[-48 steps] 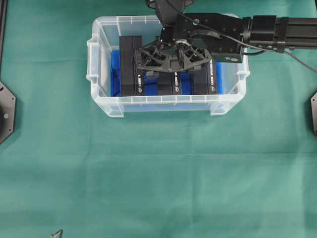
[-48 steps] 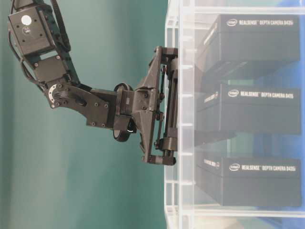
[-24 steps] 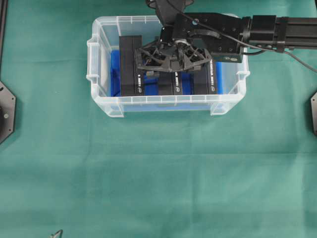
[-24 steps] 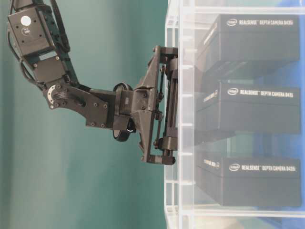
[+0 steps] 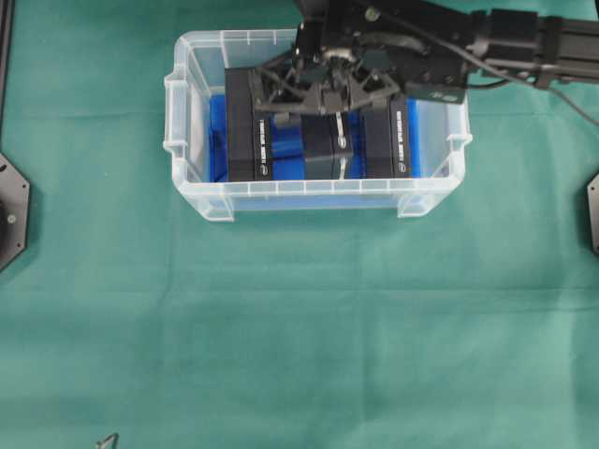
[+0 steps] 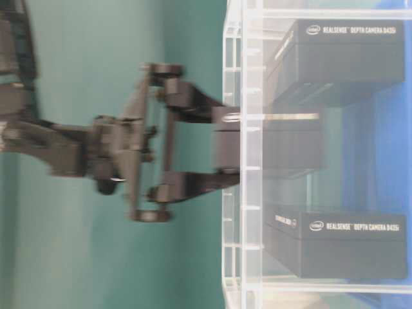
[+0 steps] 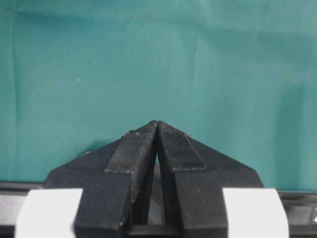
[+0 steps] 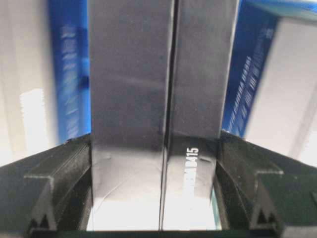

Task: Take the box out of the case with the right arm.
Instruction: 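Lift the middle box up out of the bin with the right gripper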

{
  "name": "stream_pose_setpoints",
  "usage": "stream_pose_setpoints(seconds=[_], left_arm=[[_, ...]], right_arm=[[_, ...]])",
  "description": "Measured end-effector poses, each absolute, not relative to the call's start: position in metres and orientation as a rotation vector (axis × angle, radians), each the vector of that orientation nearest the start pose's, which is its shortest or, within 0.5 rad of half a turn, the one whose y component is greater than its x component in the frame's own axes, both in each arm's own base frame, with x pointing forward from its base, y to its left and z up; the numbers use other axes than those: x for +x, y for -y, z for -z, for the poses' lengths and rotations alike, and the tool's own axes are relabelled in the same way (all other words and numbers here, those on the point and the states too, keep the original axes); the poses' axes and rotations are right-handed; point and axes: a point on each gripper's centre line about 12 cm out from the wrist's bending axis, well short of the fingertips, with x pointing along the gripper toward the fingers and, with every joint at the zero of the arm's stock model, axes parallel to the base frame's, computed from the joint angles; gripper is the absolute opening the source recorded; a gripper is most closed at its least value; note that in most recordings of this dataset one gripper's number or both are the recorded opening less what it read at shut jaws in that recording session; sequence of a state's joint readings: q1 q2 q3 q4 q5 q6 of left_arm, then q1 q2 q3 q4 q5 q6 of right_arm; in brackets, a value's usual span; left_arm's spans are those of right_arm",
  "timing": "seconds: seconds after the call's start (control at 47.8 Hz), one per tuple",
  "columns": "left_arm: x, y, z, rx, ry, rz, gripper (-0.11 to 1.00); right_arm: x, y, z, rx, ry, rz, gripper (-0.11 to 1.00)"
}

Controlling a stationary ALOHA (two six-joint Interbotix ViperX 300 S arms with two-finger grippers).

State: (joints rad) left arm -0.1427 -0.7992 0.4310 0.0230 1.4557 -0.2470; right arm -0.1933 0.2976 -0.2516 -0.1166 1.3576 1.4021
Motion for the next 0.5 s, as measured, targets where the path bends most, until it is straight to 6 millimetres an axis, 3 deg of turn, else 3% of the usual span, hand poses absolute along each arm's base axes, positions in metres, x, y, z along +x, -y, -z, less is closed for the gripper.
stream_pose_setpoints(seconds=[0.314, 0.502], left_arm=[[0.16, 0.02, -0.382, -0.13, -1.09, -0.025, 0.0], [0.16, 0.02, -0.382, -0.132, -1.093, -0.025, 0.0]], right_arm=[[0.451, 0.1, -0.337, 1.096, -0.898, 1.209, 0.67], [0.448, 0.093, -0.358, 1.071, -0.874, 1.213, 0.67]])
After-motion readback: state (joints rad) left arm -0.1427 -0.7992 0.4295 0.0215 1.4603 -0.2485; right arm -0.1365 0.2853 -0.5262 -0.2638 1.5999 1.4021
